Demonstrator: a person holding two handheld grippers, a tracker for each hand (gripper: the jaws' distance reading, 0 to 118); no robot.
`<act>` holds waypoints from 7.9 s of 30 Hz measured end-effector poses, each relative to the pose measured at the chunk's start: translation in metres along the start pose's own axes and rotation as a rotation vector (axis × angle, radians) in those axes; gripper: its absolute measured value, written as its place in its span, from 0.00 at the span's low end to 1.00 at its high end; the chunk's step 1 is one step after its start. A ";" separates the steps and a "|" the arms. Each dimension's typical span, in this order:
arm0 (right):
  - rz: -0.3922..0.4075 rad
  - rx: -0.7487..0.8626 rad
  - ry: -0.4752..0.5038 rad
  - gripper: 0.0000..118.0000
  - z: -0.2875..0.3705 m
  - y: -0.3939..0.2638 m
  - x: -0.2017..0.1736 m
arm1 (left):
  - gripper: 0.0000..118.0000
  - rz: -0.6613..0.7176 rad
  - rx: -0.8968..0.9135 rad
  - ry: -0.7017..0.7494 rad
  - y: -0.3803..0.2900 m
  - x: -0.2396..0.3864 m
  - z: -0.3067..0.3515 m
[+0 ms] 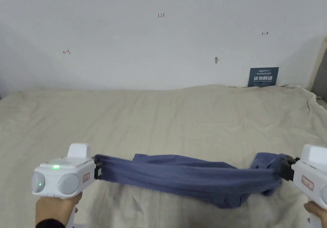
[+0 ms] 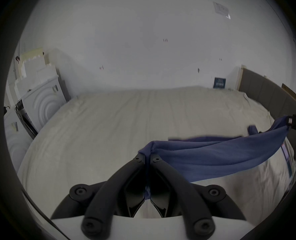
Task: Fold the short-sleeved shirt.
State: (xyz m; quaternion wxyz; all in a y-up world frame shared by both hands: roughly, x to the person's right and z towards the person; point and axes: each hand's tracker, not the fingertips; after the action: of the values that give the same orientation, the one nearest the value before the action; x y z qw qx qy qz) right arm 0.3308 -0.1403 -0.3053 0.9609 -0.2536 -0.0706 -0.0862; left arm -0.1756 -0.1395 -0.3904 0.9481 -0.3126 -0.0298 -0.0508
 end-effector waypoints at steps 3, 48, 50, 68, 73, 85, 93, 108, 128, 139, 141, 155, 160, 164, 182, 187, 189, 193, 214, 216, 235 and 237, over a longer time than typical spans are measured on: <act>-0.038 -0.029 0.008 0.02 0.022 -0.039 0.007 | 0.01 0.014 -0.052 -0.014 -0.044 -0.005 0.014; -0.033 -0.255 -0.081 0.88 0.155 -0.162 -0.002 | 0.94 0.171 -0.272 -0.042 -0.181 -0.011 0.113; -0.011 -0.216 -0.062 0.88 0.157 -0.142 0.000 | 0.94 0.153 -0.214 -0.048 -0.159 -0.005 0.122; 0.110 0.175 -0.061 0.00 0.171 -0.064 -0.006 | 0.00 0.134 0.218 -0.168 -0.048 0.048 0.141; 0.103 0.177 -0.073 0.00 0.164 -0.056 -0.008 | 0.00 0.152 0.185 -0.199 -0.033 0.050 0.111; 0.090 0.141 -0.084 0.00 0.113 -0.040 0.002 | 0.00 0.070 -0.039 -0.235 0.036 0.058 -0.036; 0.063 0.086 -0.110 0.00 0.065 -0.039 0.018 | 0.68 0.021 -0.275 -0.170 0.059 0.068 -0.167; 0.074 0.002 -0.175 0.00 0.023 -0.050 0.044 | 0.26 -0.003 -0.411 -0.110 0.043 0.081 -0.253; -0.094 -0.435 -0.123 0.68 -0.130 -0.022 0.051 | 0.00 -0.058 -0.185 -0.243 0.073 0.062 -0.124; 0.039 -0.563 -0.196 0.03 -0.157 -0.050 0.046 | 0.00 -0.044 -0.196 -0.229 0.064 0.058 -0.118; 0.024 -0.528 -0.182 0.03 -0.143 -0.051 0.047 | 0.00 -0.036 -0.197 -0.228 0.061 0.057 -0.115; 0.074 -0.058 -0.045 0.02 0.023 0.047 0.024 | 0.00 0.125 -0.081 -0.190 0.061 0.005 -0.038; 0.065 0.085 0.000 0.02 0.073 0.093 0.021 | 0.00 0.185 0.035 -0.174 0.084 -0.023 0.015; 0.047 0.195 0.044 0.02 0.099 0.129 0.016 | 0.00 0.228 0.149 -0.152 0.110 -0.040 0.060; 0.128 0.472 0.035 0.02 0.110 0.293 -0.021 | 0.00 0.173 0.412 -0.083 0.264 -0.058 0.151; 0.125 0.504 0.031 0.02 0.101 0.327 -0.020 | 0.00 0.154 0.429 -0.078 0.290 -0.054 0.141; 0.119 0.510 0.025 0.02 0.093 0.334 -0.020 | 0.00 0.149 0.428 -0.076 0.296 -0.051 0.133; 0.117 0.492 0.030 0.02 0.063 0.332 -0.014 | 0.00 0.144 0.393 -0.070 0.298 -0.042 0.100; 0.001 0.159 0.071 0.02 -0.019 0.104 0.013 | 0.00 0.165 0.055 -0.068 0.101 -0.035 -0.030; 0.005 0.137 0.075 0.02 -0.006 0.079 0.014 | 0.00 0.162 0.039 -0.069 0.074 -0.040 -0.025; -0.088 -0.084 0.058 0.02 0.144 -0.121 0.056 | 0.00 0.207 -0.180 -0.082 -0.150 -0.041 0.073; -0.106 -0.106 0.053 0.02 0.150 -0.133 0.063 | 0.00 0.197 -0.199 -0.079 -0.165 -0.040 0.080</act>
State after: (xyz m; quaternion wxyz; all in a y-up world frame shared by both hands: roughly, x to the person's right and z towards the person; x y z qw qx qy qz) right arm 0.3516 -0.1874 -0.1016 0.9417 -0.2979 -0.0540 -0.1471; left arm -0.2358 -0.2208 -0.2320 0.9108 -0.4084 -0.0312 0.0521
